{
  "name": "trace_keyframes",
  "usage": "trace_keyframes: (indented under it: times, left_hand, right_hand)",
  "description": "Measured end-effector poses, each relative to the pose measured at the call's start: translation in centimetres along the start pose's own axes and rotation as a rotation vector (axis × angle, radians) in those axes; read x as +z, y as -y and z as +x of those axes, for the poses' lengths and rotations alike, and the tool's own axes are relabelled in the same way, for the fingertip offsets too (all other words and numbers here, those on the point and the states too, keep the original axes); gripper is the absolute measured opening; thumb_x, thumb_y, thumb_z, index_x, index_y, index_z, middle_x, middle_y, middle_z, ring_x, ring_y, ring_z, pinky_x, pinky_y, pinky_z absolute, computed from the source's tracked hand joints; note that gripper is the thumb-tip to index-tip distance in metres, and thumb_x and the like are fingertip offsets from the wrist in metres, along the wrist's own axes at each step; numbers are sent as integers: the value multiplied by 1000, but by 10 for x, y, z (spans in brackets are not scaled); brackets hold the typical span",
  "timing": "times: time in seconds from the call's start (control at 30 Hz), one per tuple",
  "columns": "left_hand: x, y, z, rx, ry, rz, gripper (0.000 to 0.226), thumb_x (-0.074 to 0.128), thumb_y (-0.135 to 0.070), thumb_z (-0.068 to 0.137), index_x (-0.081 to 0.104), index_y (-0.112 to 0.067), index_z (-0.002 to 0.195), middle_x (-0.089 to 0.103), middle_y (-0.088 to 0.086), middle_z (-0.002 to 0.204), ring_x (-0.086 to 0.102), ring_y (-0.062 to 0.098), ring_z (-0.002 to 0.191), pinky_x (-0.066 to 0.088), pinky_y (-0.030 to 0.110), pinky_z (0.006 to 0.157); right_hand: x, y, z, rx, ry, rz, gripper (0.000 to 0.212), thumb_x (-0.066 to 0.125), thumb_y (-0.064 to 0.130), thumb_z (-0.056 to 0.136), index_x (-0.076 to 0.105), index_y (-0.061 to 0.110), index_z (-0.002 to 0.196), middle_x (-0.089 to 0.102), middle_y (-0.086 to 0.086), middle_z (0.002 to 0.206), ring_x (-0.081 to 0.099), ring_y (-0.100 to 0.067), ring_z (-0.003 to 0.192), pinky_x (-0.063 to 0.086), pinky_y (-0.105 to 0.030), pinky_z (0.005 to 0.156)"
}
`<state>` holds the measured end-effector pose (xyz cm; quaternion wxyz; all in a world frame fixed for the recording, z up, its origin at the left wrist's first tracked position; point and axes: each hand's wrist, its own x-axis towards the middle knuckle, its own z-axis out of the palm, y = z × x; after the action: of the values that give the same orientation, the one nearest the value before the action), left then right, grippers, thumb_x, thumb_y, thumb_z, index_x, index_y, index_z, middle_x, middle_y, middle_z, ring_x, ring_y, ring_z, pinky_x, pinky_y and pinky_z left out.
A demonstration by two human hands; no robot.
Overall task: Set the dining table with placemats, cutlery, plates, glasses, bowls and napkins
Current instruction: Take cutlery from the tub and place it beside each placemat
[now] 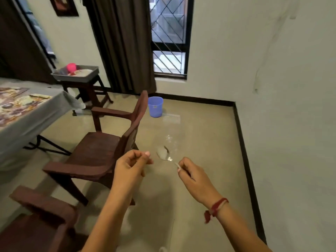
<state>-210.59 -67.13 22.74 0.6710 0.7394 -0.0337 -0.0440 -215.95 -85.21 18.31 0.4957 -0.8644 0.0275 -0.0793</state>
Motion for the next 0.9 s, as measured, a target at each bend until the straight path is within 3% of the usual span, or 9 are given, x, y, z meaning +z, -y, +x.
trace_keyframes:
  times: [0.17, 0.4, 0.53, 0.6, 0.8, 0.9]
  left_hand:
    - [38, 3, 97, 14, -232, -42, 14, 62, -21, 91, 66, -9, 85, 69, 2, 71, 47, 9, 51, 40, 14, 47]
    - [58, -8, 235, 54, -455, -26, 14, 61, -25, 90, 65, -12, 85, 63, -4, 65, 50, 3, 52, 42, 18, 51]
    - [77, -19, 333, 53, -537, -29, 19, 60, -29, 90, 66, -12, 90, 63, 1, 75, 52, 4, 59, 43, 20, 57]
    - [85, -25, 357, 42, -537, -40, 18, 60, -28, 91, 66, -11, 88, 63, 3, 74, 49, 5, 56, 41, 18, 53]
    - [88, -1, 513, -23, -677, -12, 13, 63, -26, 90, 67, -16, 84, 65, 11, 79, 46, 13, 59, 38, 26, 54]
    - [84, 7, 577, -48, -752, -2, 11, 62, -24, 91, 67, -14, 88, 64, 15, 83, 48, 18, 65, 40, 26, 58]
  right_hand:
    - [-30, -55, 118, 19, 32, 170, 24, 46, 15, 97, 42, 20, 74, 37, 11, 52, 30, -5, 49, 27, -23, 49]
    - [-60, -98, 282, 9, -113, 262, 31, 41, 30, 100, 46, 11, 76, 37, 12, 49, 31, -6, 48, 29, -19, 48]
    - [-82, -120, 406, -7, -58, 273, 25, 40, 22, 101, 51, 6, 85, 36, 12, 47, 30, -5, 46, 29, -17, 47]
    - [-82, -125, 439, 8, -41, 287, 26, 41, 25, 100, 51, 6, 85, 35, 13, 47, 30, -4, 46, 29, -16, 46]
    - [-56, -152, 632, 25, 170, 354, 23, 41, 19, 101, 48, 11, 81, 31, 12, 50, 26, -5, 46, 26, -14, 44]
    - [-45, -153, 720, 31, 241, 369, 23, 39, 17, 101, 49, 6, 84, 36, 2, 57, 30, -9, 49, 28, -15, 43]
